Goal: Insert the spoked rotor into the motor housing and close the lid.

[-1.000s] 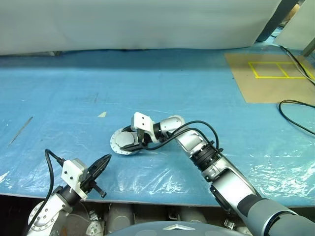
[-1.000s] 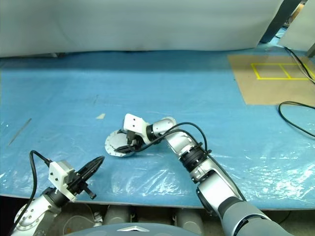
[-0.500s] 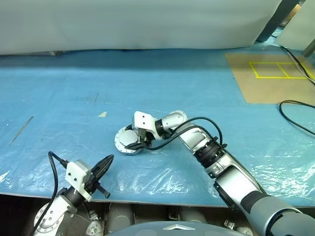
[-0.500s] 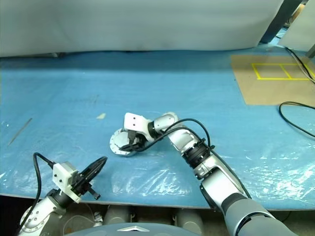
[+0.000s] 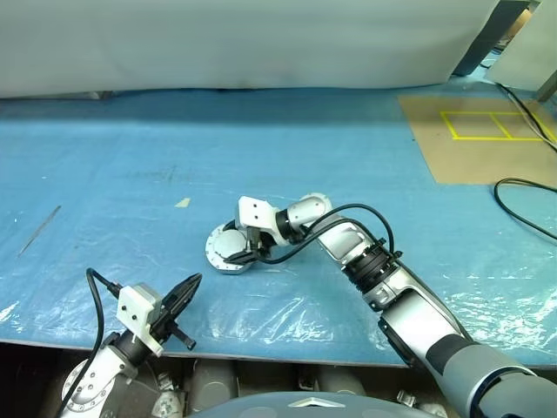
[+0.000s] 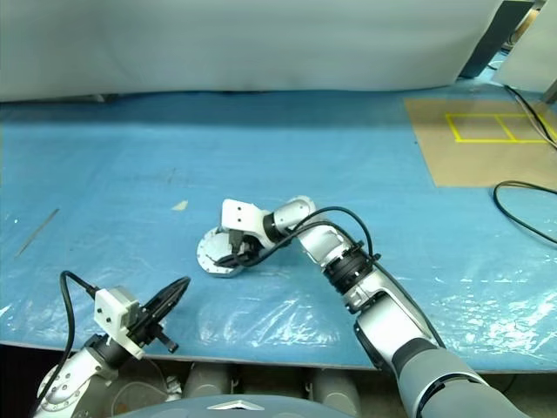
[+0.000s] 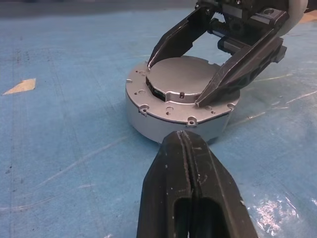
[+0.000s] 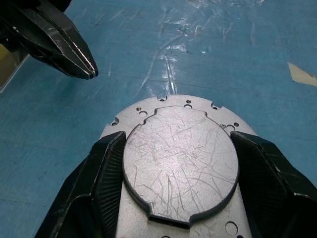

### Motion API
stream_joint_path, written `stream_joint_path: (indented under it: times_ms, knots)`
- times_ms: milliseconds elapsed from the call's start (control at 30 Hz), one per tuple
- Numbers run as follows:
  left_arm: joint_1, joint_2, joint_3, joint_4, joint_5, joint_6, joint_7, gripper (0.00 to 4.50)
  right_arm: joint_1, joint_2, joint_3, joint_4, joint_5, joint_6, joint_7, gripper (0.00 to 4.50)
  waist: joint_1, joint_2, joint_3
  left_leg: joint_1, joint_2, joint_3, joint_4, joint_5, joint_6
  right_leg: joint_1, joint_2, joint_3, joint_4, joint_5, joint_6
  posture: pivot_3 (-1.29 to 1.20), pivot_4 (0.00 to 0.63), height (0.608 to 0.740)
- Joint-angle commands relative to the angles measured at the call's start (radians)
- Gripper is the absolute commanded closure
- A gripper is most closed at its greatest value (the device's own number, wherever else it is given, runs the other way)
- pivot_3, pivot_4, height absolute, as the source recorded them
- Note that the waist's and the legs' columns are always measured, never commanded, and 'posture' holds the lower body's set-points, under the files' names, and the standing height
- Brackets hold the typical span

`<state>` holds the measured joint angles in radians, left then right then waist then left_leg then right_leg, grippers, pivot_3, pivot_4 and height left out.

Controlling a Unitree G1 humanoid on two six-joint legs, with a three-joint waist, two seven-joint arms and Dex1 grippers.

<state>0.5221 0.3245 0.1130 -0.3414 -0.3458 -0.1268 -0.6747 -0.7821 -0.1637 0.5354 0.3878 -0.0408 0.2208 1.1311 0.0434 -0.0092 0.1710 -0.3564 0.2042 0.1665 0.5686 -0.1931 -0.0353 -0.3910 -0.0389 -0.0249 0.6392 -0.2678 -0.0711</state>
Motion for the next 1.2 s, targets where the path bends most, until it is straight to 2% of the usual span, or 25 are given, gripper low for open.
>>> stream_joint_path:
  times_ms: [33,333,700,867,1033,1200]
  knots:
    - [0.003,0.006,-0.004,-0.018,0.002,-0.016,0.003,4.5,-0.01,-0.011,0.002,0.058,-0.026,-0.026,-0.002,1.49,0.0,0.0,0.0,0.001,0.0,0.0,0.0,0.0,0.0,0.001,0.0,0.0,0.0,0.0,0.0,0.0,0.15,0.74]
    - [-0.013,0.008,-0.018,-0.04,0.005,0.006,0.019,4.5,0.018,0.018,0.015,0.176,-0.068,-0.154,-0.086,1.49,0.0,0.001,0.0,0.008,0.001,0.001,0.0,0.0,0.0,0.006,0.0,0.0,0.0,0.0,-0.001,0.0,0.15,0.74]
    - [-0.046,0.019,-0.028,-0.028,0.005,0.013,0.022,4.5,0.034,-0.003,0.048,0.23,-0.099,-0.154,-0.073,1.49,-0.001,0.007,-0.005,0.013,0.001,0.002,-0.001,0.0,0.0,0.008,0.0,0.001,0.002,0.001,-0.002,0.0,0.15,0.74]
    - [-0.129,0.042,-0.037,-0.005,0.037,0.054,0.044,4.5,0.03,-0.002,0.039,0.206,-0.084,-0.128,-0.066,1.49,0.0,0.009,-0.007,0.013,0.001,0.002,-0.001,0.0,0.0,0.008,0.0,0.002,0.002,0.001,-0.002,0.0,0.15,0.74]
    - [-0.299,0.043,-0.07,0.051,0.088,0.126,0.09,4.5,0.025,-0.002,0.037,0.194,-0.082,-0.117,-0.068,1.49,0.001,0.01,-0.007,0.012,0.0,0.002,0.0,0.0,0.0,0.008,0.0,0.002,0.002,0.001,-0.002,0.0,0.15,0.74]
    - [-0.392,0.042,-0.103,0.106,0.127,0.156,0.104,4.5,0.026,-0.004,0.033,0.175,-0.078,-0.104,-0.072,1.49,0.0,0.01,-0.008,0.01,0.0,0.002,0.0,0.0,0.0,0.006,0.0,0.002,0.001,0.001,-0.002,0.0,0.15,0.74]
